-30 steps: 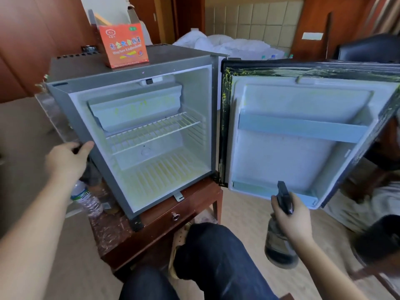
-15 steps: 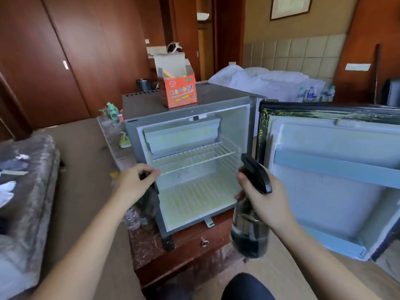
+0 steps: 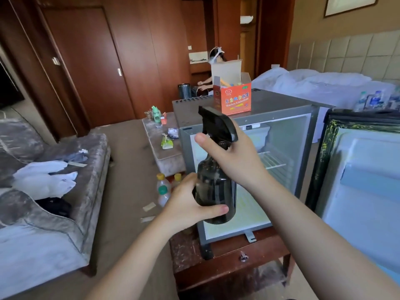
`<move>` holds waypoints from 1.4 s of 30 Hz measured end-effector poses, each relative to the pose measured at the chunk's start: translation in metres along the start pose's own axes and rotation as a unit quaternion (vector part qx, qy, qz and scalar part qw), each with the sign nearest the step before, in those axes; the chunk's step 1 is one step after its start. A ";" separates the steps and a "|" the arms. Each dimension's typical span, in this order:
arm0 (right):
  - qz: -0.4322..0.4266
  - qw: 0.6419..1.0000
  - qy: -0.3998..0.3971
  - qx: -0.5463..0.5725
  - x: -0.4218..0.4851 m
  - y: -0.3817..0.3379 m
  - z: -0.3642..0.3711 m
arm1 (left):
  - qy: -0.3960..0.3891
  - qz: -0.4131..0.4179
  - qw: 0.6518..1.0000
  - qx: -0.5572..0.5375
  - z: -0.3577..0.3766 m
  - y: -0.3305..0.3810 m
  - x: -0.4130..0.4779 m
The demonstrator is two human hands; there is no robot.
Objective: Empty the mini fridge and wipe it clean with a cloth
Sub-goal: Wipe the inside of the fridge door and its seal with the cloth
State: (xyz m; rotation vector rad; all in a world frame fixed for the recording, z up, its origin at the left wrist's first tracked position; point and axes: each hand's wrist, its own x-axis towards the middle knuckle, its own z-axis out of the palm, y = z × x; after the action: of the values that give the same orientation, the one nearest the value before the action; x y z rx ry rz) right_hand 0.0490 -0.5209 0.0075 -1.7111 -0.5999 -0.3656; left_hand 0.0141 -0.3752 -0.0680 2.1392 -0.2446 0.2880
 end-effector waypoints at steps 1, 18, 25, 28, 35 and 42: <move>0.014 1.000 -0.027 -0.002 -0.003 0.007 -0.002 | 0.013 -0.002 1.000 -0.007 -0.004 0.001 -0.001; 0.027 0.993 0.065 -0.097 0.089 0.007 0.017 | 0.117 -0.045 0.990 0.066 -0.057 -0.015 0.039; 0.008 0.959 0.091 -0.268 0.124 0.022 0.034 | 0.063 -0.017 0.995 0.076 -0.058 -0.025 0.044; 0.009 0.950 0.081 -0.300 0.134 0.030 0.039 | 0.062 -0.007 0.996 0.065 -0.054 -0.026 0.044; 0.026 0.945 0.086 -0.315 0.137 0.034 0.042 | 0.054 -0.008 0.998 0.024 -0.042 -0.018 0.036; 0.091 0.984 -0.102 -0.115 -0.038 0.093 -0.035 | -0.015 0.043 0.999 -0.005 0.015 0.009 0.045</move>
State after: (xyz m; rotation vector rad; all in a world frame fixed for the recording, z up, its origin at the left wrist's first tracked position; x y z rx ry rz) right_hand 0.0738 -0.5755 -0.0803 -2.0254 -0.5584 -0.1336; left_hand 0.0560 -0.3953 -0.0555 2.1278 -0.3553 0.3047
